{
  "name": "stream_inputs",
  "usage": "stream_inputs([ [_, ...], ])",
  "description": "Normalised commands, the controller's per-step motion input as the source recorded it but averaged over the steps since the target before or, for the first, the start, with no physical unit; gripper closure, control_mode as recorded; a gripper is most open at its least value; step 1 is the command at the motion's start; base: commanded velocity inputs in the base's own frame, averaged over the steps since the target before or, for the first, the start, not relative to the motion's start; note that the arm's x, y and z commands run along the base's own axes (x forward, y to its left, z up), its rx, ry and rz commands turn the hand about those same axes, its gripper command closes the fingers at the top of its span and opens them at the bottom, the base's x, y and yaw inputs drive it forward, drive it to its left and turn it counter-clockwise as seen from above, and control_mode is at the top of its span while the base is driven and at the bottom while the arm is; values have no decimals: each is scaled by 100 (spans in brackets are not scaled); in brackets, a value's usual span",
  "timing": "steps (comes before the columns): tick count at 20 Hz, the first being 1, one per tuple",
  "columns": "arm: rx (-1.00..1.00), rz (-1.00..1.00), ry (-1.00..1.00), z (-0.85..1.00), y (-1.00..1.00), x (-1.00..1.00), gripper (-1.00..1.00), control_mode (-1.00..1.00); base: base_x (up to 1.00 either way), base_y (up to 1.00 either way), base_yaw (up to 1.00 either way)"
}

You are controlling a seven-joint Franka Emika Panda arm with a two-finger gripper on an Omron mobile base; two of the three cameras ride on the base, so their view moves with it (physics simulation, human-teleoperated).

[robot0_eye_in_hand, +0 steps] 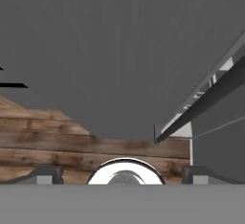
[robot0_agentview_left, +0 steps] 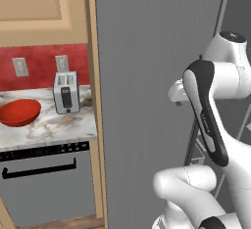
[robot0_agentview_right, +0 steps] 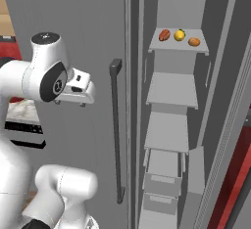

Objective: Take the sweet potato, lemon, and tangerine from the freezer and place them in the bowl on the counter.

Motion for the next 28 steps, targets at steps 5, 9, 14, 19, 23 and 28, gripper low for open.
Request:
stream_inputs([
  [5,0,0,0,37,-16,-53,-100,-100,0,0,0],
  [9,0,0,0,27,-14,-54,-100,-100,0,0,0],
  [14,0,0,0,4,-10,-62,-100,-100,0,0,0],
  [19,-6,0,0,0,0,-59,-100,-100,0,0,0],
  [23,-5,0,0,0,7,-41,-100,-100,0,0,0],
  [28,-1,0,0,0,5,-14,-100,-100,0,0,0],
])
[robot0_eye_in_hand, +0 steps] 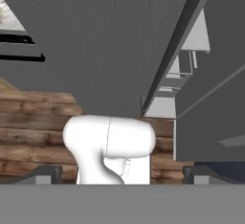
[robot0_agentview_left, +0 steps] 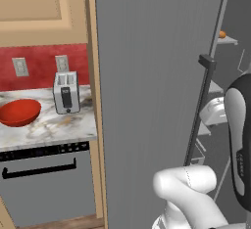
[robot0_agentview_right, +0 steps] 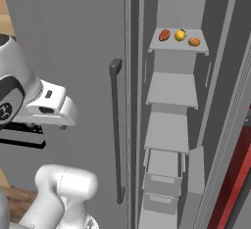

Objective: Take the sweet potato, lemon, and tangerine from the freezer and place them in the bowl on the counter.

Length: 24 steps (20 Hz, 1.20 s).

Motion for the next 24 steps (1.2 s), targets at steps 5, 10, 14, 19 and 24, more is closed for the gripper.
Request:
stream_inputs([
  [5,0,0,0,0,0,-2,-100,-100,0,0,0],
  [10,0,0,0,0,0,0,-100,100,1,-7,0],
  [14,0,0,0,0,0,0,-100,100,8,-37,0],
  [19,0,0,0,0,0,0,-100,100,18,-41,0],
  [24,0,0,0,0,0,0,-100,100,31,-44,0],
])
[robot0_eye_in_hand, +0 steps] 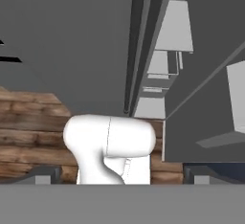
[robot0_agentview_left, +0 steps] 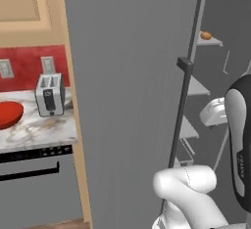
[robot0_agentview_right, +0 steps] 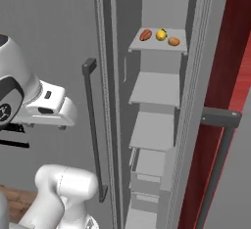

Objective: Take the sweet potato, lemon, and tangerine from the freezer and place them in the bowl on the counter.

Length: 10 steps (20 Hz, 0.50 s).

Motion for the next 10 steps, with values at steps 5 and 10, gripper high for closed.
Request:
stream_inputs([
  [5,0,0,0,0,0,0,-100,100,39,-40,0],
  [10,0,0,0,0,0,0,-100,100,42,-25,0],
])
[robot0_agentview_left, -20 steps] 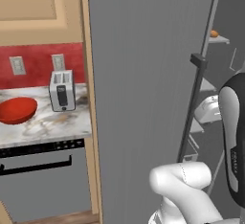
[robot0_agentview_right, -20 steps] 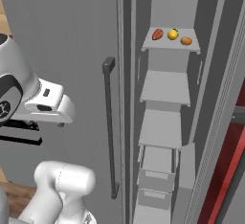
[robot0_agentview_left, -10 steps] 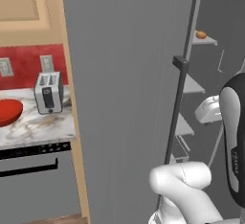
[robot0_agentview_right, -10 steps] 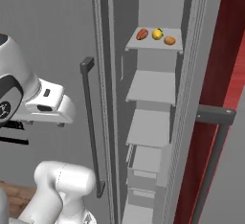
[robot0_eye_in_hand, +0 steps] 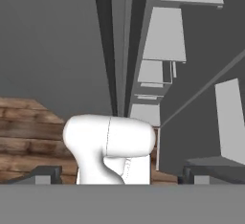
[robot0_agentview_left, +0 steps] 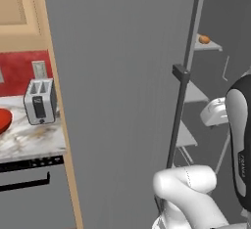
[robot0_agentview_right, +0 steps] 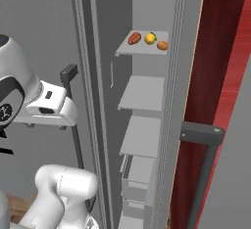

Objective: Take the sweet potato, lemon, and tangerine from the freezer and place them in the bowl on the counter.

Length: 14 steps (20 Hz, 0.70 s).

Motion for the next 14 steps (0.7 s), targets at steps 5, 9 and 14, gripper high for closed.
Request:
stream_inputs([
  [5,0,0,0,0,0,0,-100,100,47,-15,0],
  [9,0,0,0,0,0,0,-100,100,46,-21,0],
  [14,0,0,0,0,0,0,-100,100,38,-31,0],
])
